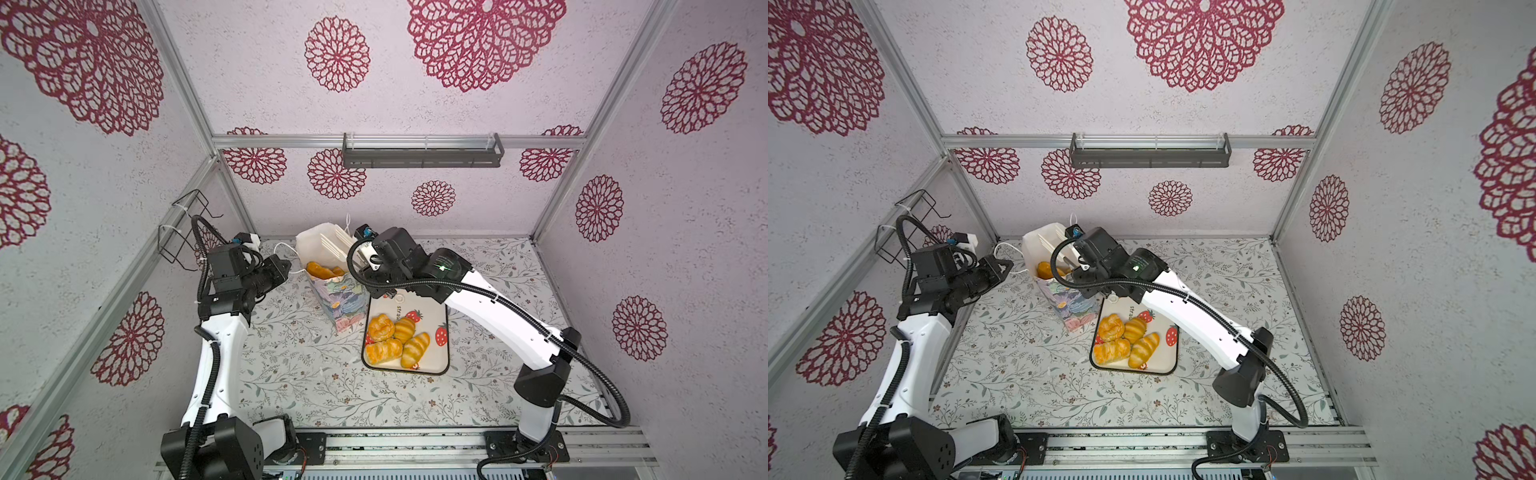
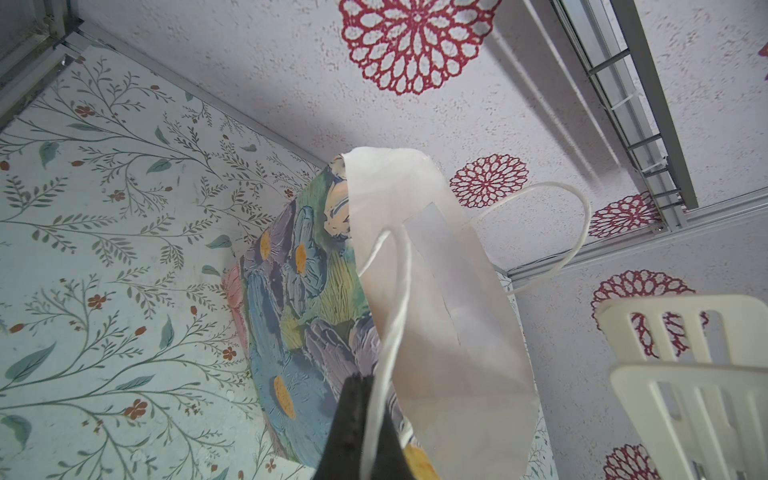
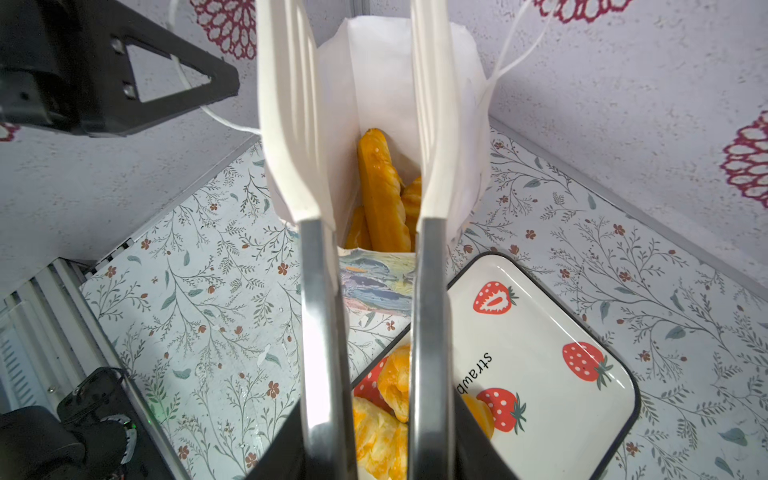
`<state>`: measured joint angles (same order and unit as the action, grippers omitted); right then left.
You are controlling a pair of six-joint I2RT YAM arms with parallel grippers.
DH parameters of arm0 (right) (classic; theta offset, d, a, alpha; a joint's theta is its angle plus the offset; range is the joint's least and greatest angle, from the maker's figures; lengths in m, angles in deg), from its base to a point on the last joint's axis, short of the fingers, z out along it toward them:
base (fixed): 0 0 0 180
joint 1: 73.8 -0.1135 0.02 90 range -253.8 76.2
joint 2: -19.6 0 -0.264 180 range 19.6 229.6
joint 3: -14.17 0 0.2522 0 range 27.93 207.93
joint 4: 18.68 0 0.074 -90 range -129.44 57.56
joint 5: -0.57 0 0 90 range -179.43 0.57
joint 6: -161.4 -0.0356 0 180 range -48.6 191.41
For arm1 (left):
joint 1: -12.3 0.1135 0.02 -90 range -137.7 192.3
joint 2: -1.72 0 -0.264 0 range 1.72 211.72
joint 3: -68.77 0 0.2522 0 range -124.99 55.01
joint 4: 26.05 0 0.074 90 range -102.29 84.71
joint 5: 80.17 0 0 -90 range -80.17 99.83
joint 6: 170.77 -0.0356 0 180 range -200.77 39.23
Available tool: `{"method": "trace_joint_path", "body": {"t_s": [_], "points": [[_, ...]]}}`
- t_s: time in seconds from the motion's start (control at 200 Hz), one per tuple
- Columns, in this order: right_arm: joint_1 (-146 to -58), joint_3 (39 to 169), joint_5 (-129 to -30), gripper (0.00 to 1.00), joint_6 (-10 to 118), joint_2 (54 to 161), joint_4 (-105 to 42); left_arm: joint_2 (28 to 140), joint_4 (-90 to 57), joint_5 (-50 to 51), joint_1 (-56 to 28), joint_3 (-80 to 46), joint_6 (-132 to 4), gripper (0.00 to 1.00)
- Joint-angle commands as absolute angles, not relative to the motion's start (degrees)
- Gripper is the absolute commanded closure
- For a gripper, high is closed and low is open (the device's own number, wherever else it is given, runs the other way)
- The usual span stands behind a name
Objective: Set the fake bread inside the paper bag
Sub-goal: 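Release the twisted bread into the bag and withdraw the right tongs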
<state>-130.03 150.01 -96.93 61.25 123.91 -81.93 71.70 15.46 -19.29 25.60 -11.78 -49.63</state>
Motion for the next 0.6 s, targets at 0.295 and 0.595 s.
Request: {"method": "trace_joint_path", "body": {"t_s": [0.295,0.595], "points": [[-129.30,141.28,-103.12,0.59,59.69,111.50,-79.55,71.07,14.61,-19.37,26.16,-11.52,-49.73,1.00],[-128.09,130.71,-103.75,0.58,56.79,104.33,-78.91,70.89,14.65,-19.48,26.17,-11.48,-49.70,1.00]]}}
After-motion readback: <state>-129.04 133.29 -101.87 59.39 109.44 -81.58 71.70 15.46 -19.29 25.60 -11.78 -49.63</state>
